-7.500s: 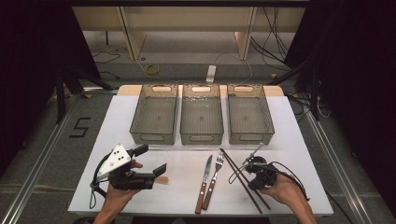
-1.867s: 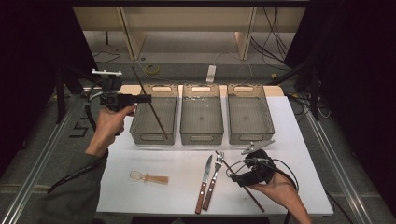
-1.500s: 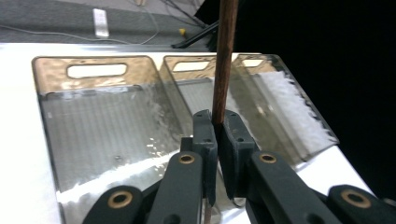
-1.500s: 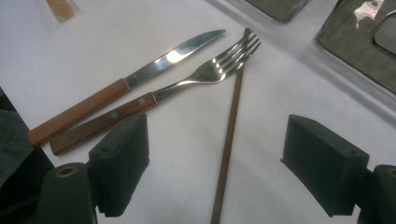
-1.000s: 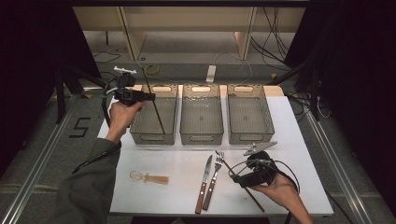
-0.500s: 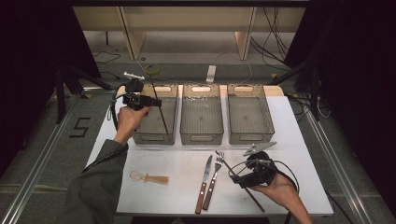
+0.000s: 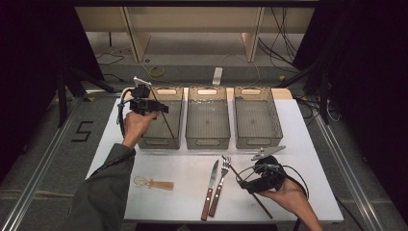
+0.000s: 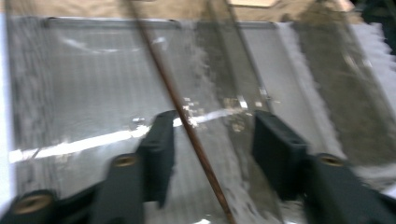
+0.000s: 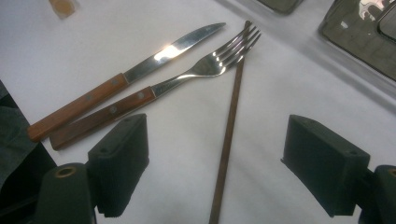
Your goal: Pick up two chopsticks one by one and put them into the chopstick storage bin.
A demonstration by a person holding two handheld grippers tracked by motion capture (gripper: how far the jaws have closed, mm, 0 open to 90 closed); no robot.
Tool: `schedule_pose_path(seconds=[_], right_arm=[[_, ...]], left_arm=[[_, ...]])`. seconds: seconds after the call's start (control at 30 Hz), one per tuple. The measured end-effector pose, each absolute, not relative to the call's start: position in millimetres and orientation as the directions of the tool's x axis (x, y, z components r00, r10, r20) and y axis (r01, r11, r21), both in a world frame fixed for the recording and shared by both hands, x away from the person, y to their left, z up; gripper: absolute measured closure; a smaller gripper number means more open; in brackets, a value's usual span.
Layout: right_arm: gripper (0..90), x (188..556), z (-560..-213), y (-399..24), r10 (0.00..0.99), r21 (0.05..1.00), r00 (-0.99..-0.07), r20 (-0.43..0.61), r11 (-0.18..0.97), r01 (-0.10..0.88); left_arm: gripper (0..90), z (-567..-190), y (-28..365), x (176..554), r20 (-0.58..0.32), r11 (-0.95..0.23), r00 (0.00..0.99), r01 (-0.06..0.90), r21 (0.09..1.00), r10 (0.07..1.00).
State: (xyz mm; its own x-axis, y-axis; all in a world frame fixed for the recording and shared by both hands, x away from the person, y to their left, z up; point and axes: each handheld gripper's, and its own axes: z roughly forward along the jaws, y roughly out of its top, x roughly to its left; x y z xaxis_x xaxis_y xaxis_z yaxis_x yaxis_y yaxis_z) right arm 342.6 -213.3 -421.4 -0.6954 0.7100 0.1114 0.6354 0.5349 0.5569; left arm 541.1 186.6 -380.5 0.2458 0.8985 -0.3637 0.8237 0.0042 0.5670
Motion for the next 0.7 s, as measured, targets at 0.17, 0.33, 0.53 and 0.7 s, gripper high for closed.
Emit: schedule_pose_path(seconds=[0.17,0.33,0.53,0.7], right_arm=[[22.7,343.1,-421.6,-214.0,0.709,0.555,-0.696,0.111,0.537,0.635],[22.7,343.3,-421.3,-214.6,0.710,0.554,-0.696,0.112,0.536,0.637],[22.8,344.9,-422.5,-218.0,0.725,0.543,-0.680,0.112,0.528,0.653],[22.6,347.3,-426.1,-222.4,0.732,0.515,-0.671,0.120,0.532,0.672]], left_arm=[[25.0,-376.8,188.1,539.4,-0.327,-0.020,0.249,0.822,0.569,0.912],[20.0,-366.1,184.8,526.6,-0.349,-0.044,0.326,0.783,0.621,0.879],[16.1,-353.8,182.6,496.0,-0.369,-0.050,0.445,0.691,0.721,0.816],[15.7,-353.6,182.8,466.2,-0.354,-0.055,0.528,0.610,0.790,0.772]])
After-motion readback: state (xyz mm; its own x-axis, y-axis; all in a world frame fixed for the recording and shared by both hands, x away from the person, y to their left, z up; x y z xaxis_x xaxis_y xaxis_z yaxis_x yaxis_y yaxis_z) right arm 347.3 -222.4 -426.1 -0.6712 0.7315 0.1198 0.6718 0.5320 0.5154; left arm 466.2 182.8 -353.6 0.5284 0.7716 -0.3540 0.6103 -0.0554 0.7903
